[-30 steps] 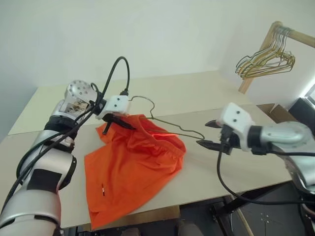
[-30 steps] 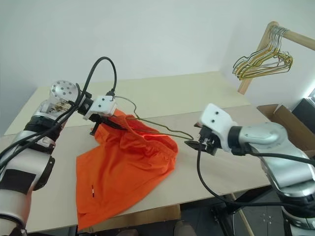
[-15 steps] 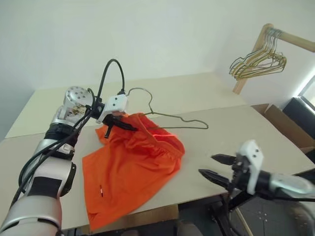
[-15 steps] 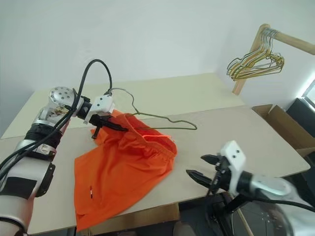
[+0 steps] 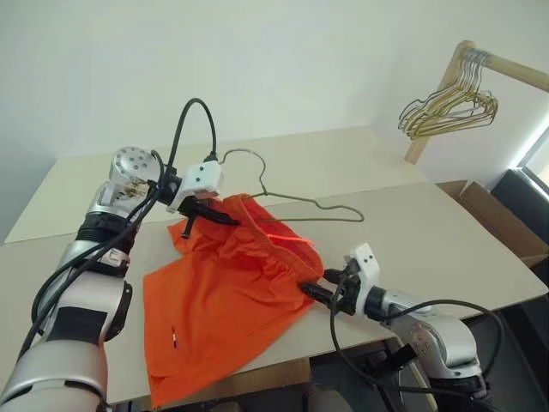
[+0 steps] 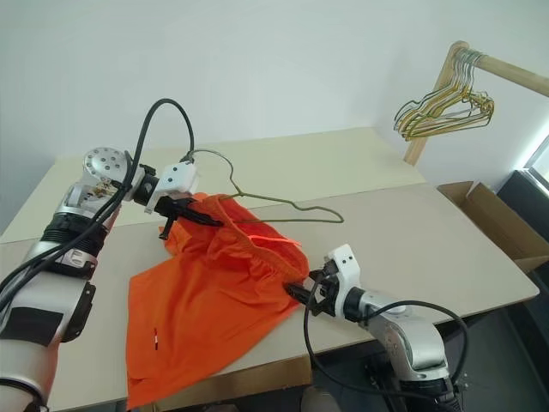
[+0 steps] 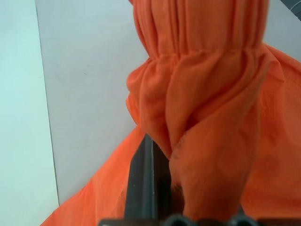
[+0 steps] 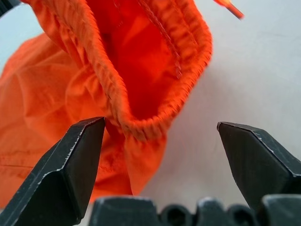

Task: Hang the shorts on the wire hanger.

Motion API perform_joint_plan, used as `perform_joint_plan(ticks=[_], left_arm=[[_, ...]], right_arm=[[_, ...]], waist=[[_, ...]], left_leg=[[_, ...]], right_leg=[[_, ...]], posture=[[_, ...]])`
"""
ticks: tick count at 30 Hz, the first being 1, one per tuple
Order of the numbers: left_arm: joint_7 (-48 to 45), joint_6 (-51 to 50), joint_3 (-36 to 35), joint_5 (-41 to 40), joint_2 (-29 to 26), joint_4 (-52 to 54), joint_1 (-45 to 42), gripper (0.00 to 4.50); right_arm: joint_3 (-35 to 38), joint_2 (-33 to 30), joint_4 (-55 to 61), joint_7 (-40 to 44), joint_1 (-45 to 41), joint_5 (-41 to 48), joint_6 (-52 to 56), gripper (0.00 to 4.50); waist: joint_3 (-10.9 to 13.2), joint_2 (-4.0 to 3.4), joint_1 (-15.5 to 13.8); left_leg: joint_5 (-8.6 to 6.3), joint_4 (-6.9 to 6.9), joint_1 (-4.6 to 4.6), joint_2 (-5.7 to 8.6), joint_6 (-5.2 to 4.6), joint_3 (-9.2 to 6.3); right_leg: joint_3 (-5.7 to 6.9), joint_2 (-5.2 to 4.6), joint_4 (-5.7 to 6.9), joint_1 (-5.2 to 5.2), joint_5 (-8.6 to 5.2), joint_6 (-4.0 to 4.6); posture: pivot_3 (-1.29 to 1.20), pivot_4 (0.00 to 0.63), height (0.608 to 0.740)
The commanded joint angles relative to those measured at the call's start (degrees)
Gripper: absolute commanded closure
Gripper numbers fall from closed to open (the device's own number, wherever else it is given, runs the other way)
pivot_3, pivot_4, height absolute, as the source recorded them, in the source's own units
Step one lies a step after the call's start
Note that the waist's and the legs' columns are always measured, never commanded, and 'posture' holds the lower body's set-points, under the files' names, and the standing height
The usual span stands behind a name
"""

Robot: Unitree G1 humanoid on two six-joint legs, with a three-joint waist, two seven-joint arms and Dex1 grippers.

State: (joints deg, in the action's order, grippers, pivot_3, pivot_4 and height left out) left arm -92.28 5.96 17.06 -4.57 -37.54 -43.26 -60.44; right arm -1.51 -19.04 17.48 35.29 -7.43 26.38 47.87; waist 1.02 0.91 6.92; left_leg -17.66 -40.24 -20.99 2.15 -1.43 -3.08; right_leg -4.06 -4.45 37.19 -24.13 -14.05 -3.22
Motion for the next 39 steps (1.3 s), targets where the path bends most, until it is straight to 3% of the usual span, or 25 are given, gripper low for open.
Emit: perform_joint_plan(ticks=[1,13,23,27,31,34,39], left_arm=[[-0.22,-0.25,-0.95,-0.48,-0.82,1.64,-2.10,4.50],[-0.22,0.14,-1.35,-0.23,-2.00,1.29,-1.90,4.50],[-0.22,5.28,7.74,-4.33,-10.24,3.07,0.88,4.50],[-0.22,10.13,7.95,-1.13,-10.45,-0.81,1.55,4.50],[-0.22,12.20,8.22,-0.25,-10.53,-2.90,1.81,4.50],[-0.22,12.66,10.00,-5.14,-12.09,-1.38,2.75,4.50],[0.30,10.65,4.71,-9.00,-9.17,-2.20,2.60,4.50]], right_arm=[[-0.80,1.74,-1.93,2.37,-2.19,2.28,-2.66,0.62],[1.21,-1.27,-3.09,5.32,-2.24,3.75,-2.71,4.49],[7.03,-13.94,-0.78,9.34,-4.56,8.72,2.40,4.49],[7.94,-19.63,-1.41,12.50,-5.51,9.84,2.51,4.49],[7.80,-21.50,-3.36,13.17,-6.69,10.07,2.04,4.49],[7.33,-22.38,-4.81,13.05,-7.79,9.66,2.35,4.49],[5.26,-23.02,-6.64,13.97,-7.60,8.49,1.33,4.49]], waist=[[0.00,0.00,0.07],[0.00,0.00,-0.06],[0.00,0.00,-0.11],[0.00,0.00,-0.63],[0.00,0.01,-1.08],[0.00,0.01,-1.41],[0.00,0.02,-1.77]], left_leg=[[0.00,0.01,0.00,0.00,0.00,0.00],[0.00,-0.05,-0.01,0.05,0.00,-0.05],[-0.01,-0.04,-0.01,0.02,-0.01,-0.06],[-0.01,-0.08,-0.01,0.03,-0.02,-0.05],[-0.02,-0.08,-0.02,0.02,-0.03,-0.02],[-0.02,-0.09,-0.03,0.02,-0.03,-0.01],[-0.03,-0.11,-0.06,0.03,-0.05,-0.02]], right_leg=[[0.00,0.02,0.01,0.00,0.00,0.00],[0.05,-0.02,0.35,-0.01,0.00,0.00],[0.04,-0.03,0.35,-0.01,0.00,0.00],[0.05,-0.05,0.34,0.02,0.00,0.00],[0.05,0.01,0.32,0.01,-0.01,0.00],[0.05,-0.01,0.33,0.00,-0.01,0.00],[0.06,-0.05,0.33,0.00,-0.01,0.00]], posture=[[-0.07,0.000,0.740],[-0.06,0.000,0.740],[-0.07,0.000,0.740],[-0.07,0.000,0.740],[-0.07,0.000,0.740],[-0.07,0.000,0.740],[-0.06,0.000,0.740]])
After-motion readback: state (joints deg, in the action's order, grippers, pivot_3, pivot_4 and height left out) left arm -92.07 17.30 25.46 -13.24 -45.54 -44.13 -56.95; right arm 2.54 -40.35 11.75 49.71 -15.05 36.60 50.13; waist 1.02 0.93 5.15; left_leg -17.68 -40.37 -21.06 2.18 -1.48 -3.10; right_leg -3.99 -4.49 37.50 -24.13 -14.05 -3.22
